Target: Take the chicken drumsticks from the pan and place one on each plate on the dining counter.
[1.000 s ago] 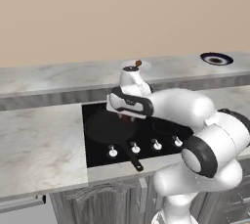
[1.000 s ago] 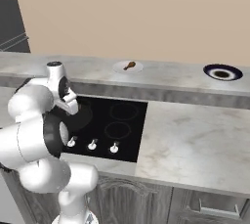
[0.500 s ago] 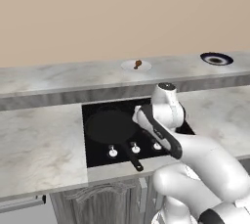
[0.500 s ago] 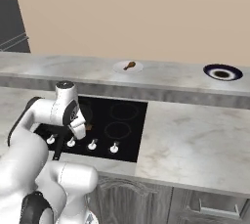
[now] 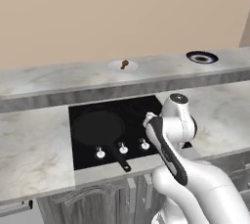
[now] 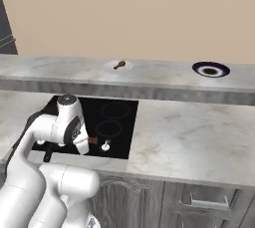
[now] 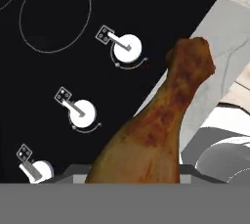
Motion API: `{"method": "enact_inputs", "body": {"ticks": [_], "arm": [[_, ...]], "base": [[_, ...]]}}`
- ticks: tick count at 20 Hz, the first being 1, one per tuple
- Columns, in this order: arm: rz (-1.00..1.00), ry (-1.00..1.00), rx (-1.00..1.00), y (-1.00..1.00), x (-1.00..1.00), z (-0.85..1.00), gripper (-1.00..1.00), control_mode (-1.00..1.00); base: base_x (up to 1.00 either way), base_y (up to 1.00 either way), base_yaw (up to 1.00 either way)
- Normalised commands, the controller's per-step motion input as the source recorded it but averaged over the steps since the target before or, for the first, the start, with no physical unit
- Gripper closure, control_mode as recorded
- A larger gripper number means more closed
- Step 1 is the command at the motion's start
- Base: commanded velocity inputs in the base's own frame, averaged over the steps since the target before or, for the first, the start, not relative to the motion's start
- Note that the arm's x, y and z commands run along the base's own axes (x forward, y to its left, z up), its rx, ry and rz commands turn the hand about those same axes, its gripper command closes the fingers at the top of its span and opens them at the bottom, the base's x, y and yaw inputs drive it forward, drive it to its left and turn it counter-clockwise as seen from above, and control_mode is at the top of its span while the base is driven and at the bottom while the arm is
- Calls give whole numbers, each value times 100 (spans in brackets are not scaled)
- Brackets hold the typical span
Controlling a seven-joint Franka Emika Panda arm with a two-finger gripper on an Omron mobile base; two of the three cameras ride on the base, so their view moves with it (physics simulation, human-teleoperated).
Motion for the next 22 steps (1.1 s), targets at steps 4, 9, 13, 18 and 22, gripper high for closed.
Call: {"method": "enact_inputs", "body": {"ticks": [4, 9, 13, 18, 22], "arm": [[0, 0, 0, 0, 0, 0, 100, 100], [0, 0, 0, 0, 0, 0, 100, 100], [0, 0, 0, 0, 0, 0, 100, 100], [0, 0, 0, 0, 0, 0, 100, 100], [0, 0, 0, 0, 0, 0, 100, 100]], "base": [[-38, -90, -31], [-29, -100, -19], [-32, -100, -10], [-27, -100, -7], [-16, -100, -3]]}}
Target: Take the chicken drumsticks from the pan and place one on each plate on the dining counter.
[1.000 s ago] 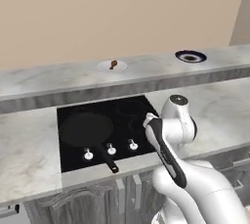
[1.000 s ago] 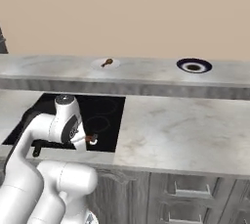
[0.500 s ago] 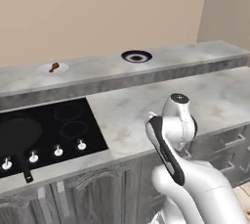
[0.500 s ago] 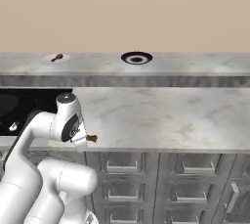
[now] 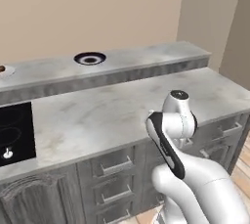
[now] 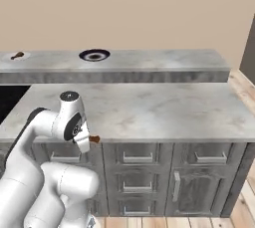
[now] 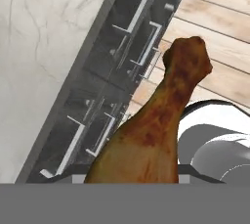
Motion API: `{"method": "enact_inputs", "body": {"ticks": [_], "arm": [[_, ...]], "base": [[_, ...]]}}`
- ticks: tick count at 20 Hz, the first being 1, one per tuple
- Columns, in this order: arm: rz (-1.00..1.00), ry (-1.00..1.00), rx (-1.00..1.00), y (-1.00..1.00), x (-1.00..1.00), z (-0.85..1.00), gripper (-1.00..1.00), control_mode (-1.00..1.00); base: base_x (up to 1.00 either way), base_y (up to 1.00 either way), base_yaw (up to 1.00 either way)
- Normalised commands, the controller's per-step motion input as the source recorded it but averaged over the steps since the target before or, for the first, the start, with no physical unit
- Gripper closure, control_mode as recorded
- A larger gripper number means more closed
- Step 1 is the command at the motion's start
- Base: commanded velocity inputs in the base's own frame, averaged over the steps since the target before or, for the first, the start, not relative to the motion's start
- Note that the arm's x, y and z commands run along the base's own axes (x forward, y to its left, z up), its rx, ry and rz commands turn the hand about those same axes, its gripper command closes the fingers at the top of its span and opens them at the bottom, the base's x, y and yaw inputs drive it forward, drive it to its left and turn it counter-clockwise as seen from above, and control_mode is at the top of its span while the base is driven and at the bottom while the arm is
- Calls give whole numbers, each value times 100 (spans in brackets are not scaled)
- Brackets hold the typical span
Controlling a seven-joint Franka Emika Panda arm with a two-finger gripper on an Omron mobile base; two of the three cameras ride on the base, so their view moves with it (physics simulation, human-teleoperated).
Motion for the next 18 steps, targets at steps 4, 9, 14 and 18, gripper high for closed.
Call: {"method": "enact_inputs", "body": {"ticks": [4, 9, 14, 18], "arm": [[0, 0, 0, 0, 0, 0, 100, 100], [0, 0, 0, 0, 0, 0, 100, 100], [0, 0, 0, 0, 0, 0, 100, 100], [0, 0, 0, 0, 0, 0, 100, 100]], "base": [[-4, -100, -6], [0, -100, -11], [4, -100, -15], [23, -100, -25]]}}
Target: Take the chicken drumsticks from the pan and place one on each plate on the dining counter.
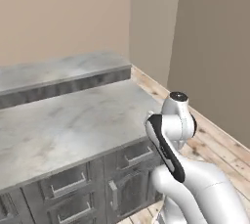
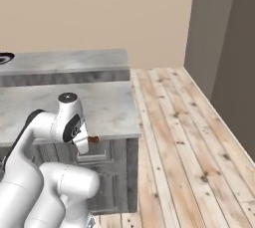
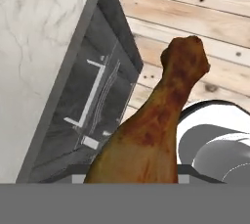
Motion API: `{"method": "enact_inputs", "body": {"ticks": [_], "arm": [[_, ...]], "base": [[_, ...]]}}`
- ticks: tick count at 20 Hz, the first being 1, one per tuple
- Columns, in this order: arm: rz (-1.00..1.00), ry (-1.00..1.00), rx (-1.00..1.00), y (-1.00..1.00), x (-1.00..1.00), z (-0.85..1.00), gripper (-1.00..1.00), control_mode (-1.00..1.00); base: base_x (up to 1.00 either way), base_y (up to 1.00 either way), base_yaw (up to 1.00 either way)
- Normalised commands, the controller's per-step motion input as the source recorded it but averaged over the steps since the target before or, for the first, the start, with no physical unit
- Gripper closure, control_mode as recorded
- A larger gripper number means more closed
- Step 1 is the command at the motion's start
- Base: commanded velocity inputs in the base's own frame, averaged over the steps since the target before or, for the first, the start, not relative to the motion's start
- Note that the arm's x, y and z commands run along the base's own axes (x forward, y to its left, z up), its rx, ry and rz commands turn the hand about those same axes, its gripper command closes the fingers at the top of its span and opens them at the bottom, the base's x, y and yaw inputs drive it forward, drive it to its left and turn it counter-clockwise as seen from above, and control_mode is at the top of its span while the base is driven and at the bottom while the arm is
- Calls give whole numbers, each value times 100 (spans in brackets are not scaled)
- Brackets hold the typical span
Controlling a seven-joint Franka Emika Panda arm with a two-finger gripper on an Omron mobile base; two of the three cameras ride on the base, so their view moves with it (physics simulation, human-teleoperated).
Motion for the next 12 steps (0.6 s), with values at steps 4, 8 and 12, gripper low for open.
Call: {"method": "enact_inputs", "body": {"ticks": [4, 8, 12], "arm": [[0, 0, 0, 0, 0, 0, 100, 100], [0, 0, 0, 0, 0, 0, 100, 100], [0, 0, 0, 0, 0, 0, 100, 100]], "base": [[24, -100, -34], [29, -100, -34], [52, -100, -29]]}}
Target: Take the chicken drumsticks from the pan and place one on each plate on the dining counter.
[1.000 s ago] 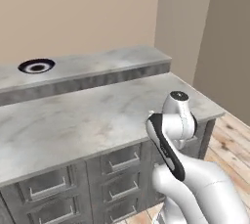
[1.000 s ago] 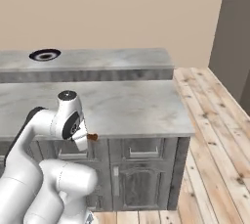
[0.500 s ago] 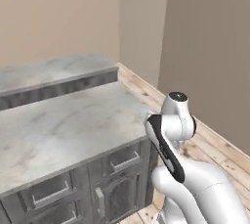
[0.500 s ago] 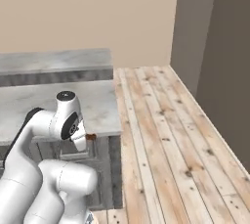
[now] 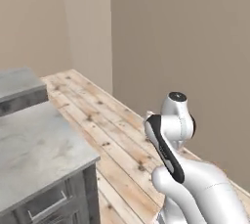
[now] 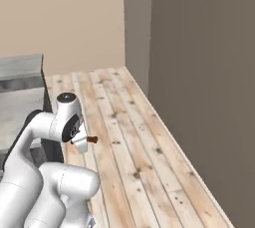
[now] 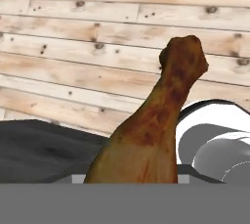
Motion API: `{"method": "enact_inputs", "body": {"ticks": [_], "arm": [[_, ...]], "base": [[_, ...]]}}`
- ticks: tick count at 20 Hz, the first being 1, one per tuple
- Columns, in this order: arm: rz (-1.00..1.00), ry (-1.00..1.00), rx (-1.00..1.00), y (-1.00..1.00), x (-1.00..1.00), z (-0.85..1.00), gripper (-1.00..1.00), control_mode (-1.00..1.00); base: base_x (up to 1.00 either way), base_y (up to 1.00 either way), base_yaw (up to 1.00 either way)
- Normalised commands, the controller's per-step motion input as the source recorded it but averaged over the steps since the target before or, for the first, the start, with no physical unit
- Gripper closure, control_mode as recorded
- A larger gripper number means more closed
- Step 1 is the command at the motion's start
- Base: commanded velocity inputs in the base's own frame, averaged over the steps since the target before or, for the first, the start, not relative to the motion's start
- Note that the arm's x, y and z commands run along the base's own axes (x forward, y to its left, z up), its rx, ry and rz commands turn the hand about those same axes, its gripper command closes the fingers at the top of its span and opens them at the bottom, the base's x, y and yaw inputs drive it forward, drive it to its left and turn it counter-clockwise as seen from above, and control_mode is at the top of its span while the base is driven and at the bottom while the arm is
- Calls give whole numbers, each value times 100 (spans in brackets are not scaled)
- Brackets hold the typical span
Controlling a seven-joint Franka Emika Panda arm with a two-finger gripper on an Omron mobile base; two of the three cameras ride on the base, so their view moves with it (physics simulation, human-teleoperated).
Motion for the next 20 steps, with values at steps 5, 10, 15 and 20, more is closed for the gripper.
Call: {"method": "enact_inputs", "body": {"ticks": [5, 10, 15, 20], "arm": [[0, 0, 0, 0, 0, 0, 100, 100], [0, 0, 0, 0, 0, 0, 100, 100], [0, 0, 0, 0, 0, 0, 100, 100], [0, 0, 0, 0, 0, 0, 100, 100]], "base": [[88, -92, 2], [100, -71, 34], [100, -57, 46], [100, -24, 57]]}}
